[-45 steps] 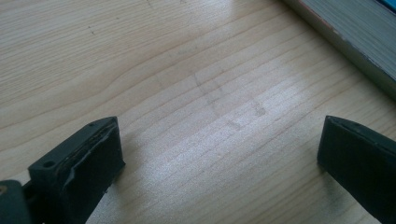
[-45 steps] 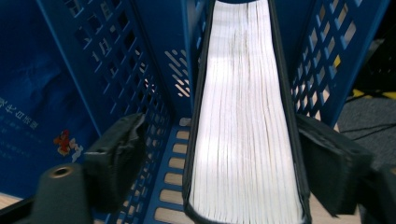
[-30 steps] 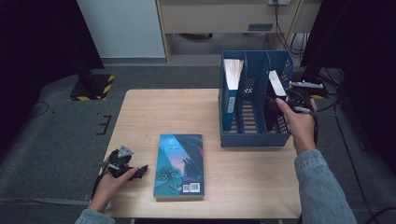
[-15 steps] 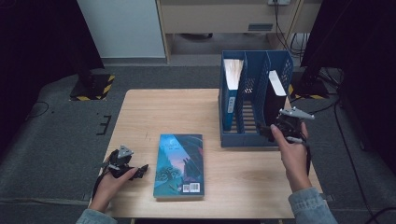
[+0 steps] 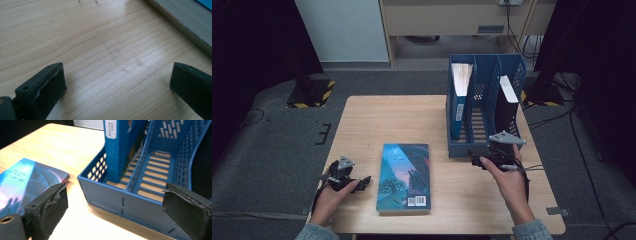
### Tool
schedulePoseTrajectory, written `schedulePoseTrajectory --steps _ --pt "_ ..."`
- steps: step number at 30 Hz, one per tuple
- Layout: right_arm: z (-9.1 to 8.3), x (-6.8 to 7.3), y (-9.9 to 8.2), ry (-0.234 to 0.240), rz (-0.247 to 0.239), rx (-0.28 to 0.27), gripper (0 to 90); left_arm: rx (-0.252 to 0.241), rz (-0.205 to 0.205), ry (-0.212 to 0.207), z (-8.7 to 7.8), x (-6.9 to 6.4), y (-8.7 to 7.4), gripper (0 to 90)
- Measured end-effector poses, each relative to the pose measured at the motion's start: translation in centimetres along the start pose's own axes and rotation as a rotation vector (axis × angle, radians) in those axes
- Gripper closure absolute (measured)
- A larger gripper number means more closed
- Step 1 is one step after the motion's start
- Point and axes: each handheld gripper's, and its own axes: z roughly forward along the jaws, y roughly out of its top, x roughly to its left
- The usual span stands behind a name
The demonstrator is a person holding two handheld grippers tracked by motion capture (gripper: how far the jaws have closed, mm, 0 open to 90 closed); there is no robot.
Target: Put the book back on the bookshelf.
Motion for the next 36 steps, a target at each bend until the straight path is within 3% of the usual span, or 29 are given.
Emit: schedulePoseTrajectory --steps 6,13,16,19,24,30,34,36 --pt "0.2 1.4 -0.7 0.011 -0.003 0.008 6.7 0.000 -0.004 0.003 0.0 0.0 0.0 0.0" --pt "1.4 3.9 -1.6 0.070 0.000 0.023 6.7 0.013 -0.007 -0.018 -0.2 0.0 0.2 1.1" --pt "2.2 5.2 -2.0 0.093 -0.033 0.029 6.7 0.006 -0.010 -0.023 -0.4 0.0 0.3 2.5" --pt "2.6 6.5 -2.5 0.118 -0.057 0.039 7.4 -0.009 0.018 -0.042 -0.8 -0.4 0.8 2.8" --pt "3.3 8.6 -3.7 0.173 -0.095 0.090 10.2 -0.037 0.031 -0.062 -1.2 -1.1 1.2 3.0" --pt "3.8 10.2 -4.7 0.235 -0.107 0.115 11.9 -0.080 0.045 -0.093 -2.3 -2.6 2.1 3.4" --pt "4.2 10.9 -5.3 0.270 -0.140 0.136 14.1 -0.093 0.048 -0.132 -2.6 -4.1 2.6 3.9" --pt "4.5 11.2 -5.6 0.277 -0.140 0.148 14.2 -0.087 0.068 -0.136 -2.6 -5.0 2.8 4.4"
